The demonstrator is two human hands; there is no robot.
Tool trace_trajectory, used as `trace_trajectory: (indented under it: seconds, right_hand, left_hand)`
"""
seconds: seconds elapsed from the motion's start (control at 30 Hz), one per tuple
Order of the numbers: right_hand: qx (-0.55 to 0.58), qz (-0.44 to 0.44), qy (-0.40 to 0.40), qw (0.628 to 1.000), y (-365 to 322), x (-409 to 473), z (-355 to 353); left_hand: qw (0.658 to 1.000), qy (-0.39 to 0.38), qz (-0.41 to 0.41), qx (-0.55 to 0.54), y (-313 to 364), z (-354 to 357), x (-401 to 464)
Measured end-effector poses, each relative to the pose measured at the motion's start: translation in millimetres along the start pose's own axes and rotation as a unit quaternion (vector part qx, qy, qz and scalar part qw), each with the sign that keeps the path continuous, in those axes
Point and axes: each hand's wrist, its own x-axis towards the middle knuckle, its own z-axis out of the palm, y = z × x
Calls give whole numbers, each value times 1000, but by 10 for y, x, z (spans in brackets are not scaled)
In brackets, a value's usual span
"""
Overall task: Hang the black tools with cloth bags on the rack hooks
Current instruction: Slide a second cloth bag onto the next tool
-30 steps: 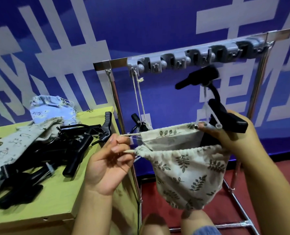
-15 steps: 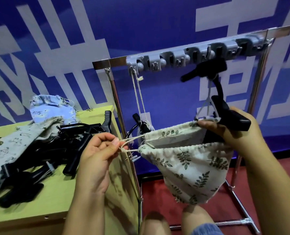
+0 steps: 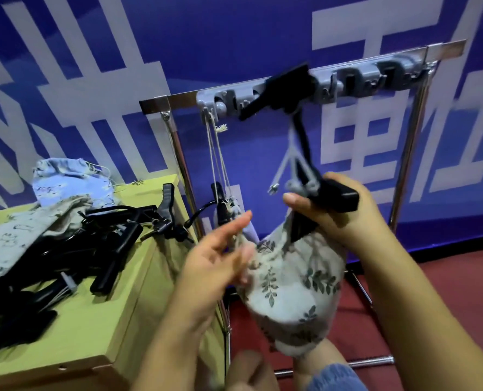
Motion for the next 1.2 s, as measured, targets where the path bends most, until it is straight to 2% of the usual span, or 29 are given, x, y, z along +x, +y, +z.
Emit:
trace_trajectory:
  seconds: [0.03,0.13,0.2,0.27,0.33,0.37,0.43,0.5,0.53,0.6,0.67,0.73,0.83,0.93,1.07,1.13,1.2]
  right_hand:
    - [-21,-7,-4,1000,-27,17,70]
    - [-55,-19,-53,997,-141,-48,242]
    - [-33,-22,-100,994,-162,-71,277]
    - [73,-20,-179,981,-117,-39,218]
    - [222,-6,-266,938,-30,-8,106]
    - [278,7,-284,918,10,11,50]
    - [360,42,-272,891,40,25,-46]
    - [389,71,-248,884,20,24,-88]
    - [374,72,-240,893,-10,3,-86]
    - [305,44,-233,923,-44,-56,-14]
    - [237,-3,-222,946,-82,-117,82]
    - [240,-18,-207,948,-94,-136,154]
    - [345,56,-224,910,-46,-114,156]
    - [465,151,-244,838,-5,-84,139]
    - [557,209,-262,760,49,-45,148]
    - [561,207,-262,758,54,-41,124]
    - [536,186,-265,780,27,-58,110]
  left_hand:
    - [995,4,9,98,-112,125,40]
    - [971,-19,21,239,-192,422,152]
    - [966,18,27,255,-185,412,242]
    - [978,13,28,207,-140,337,230]
    - [982,25,36,185,-113,256,207]
    - [981,40,44,186,-98,242,198]
    - [977,67,62,192,-62,172,168]
    - [977,98,78,171,-58,136,159]
    - [979,108,82,152,-67,112,161]
    - [971,112,87,191,-60,124,160]
    - [965,89,95,228,-56,173,151]
    - [965,52,106,234,-13,224,127]
    - [980,-9,89,180,24,211,75]
    - [991,25,37,129,3,130,54]
    - [997,32,9,73,-39,35,64]
    - [999,7,10,53,-37,51,43]
    - [999,1,21,33,-48,93,39]
